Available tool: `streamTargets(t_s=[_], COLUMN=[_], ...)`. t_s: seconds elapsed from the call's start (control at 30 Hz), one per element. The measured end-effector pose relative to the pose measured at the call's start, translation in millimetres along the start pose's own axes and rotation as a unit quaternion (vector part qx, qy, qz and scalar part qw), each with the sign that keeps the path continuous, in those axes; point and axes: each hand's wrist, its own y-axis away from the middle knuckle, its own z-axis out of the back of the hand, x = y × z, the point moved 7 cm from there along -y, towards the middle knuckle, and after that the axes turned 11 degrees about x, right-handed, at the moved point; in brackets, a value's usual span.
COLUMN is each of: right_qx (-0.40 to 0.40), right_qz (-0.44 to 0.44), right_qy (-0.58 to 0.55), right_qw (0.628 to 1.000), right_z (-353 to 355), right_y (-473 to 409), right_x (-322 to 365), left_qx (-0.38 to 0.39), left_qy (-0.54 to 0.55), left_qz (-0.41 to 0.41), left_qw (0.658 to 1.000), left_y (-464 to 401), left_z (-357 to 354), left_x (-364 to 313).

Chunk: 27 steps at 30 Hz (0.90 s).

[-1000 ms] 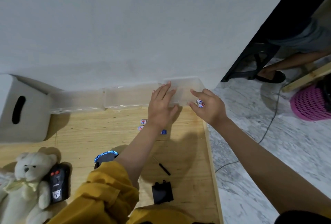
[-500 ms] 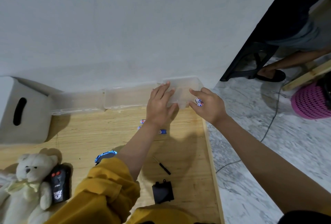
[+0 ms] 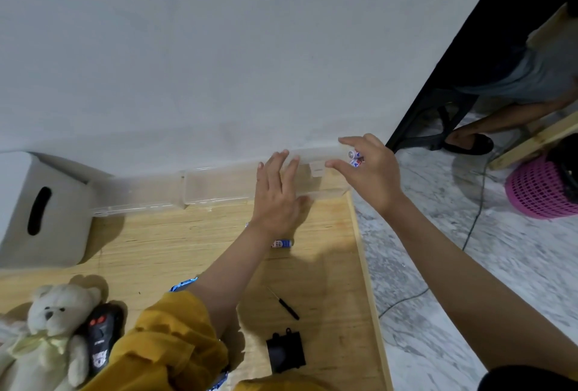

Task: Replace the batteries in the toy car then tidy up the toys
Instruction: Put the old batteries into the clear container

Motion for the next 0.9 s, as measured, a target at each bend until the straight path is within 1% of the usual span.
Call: streamTargets(t_s=[0.07, 0.17, 0.23, 0.33, 0.4, 0.47, 0.53, 0.6, 0.73, 0.9], right_qx=[-0.03, -0.069, -0.073, -0.066, -0.039, 0.001, 0.045, 0.073, 0.067, 0.042], right_qz=[-0.021, -0.057, -0.071, -0.048, -0.027, 0.005, 0.025, 0.023, 0.061, 0.094], right_qy=[-0.041, -0.097, -0.137, -0.161, -0.143, -0.099, -0.049, -0.002, 0.041, 0.062], right_qw=[0.999, 0.991, 0.985, 0.984, 0.989, 0.995, 0.997, 0.997, 0.995, 0.993], right_z=[1, -7, -17, -30, -40, -54, -70, -79, -79, -77], right_y=[-4, -1, 3, 5, 2, -3, -8, -12, -13, -3], right_x=[1, -4, -8, -9, -6, -4, -6, -10, -6, -4], left_qx=[-0.004, 0.029, 0.05, 0.085, 0.111, 0.128, 0.132, 0.128, 0.119, 0.105], left_qy=[-0.009, -0.016, -0.035, -0.038, -0.029, -0.029, -0.036, -0.045, -0.059, -0.064], left_qz=[0.004, 0.03, 0.038, 0.062, 0.074, 0.081, 0.084, 0.084, 0.079, 0.077], left_qw=[1.0, 0.999, 0.997, 0.994, 0.991, 0.988, 0.987, 0.987, 0.988, 0.989], left_y=[0, -8, -11, -12, -13, -17, -19, -19, -18, -17], left_z=[4, 10, 13, 13, 12, 12, 13, 13, 10, 9], left_x=[0, 6, 10, 12, 12, 13, 15, 15, 16, 17])
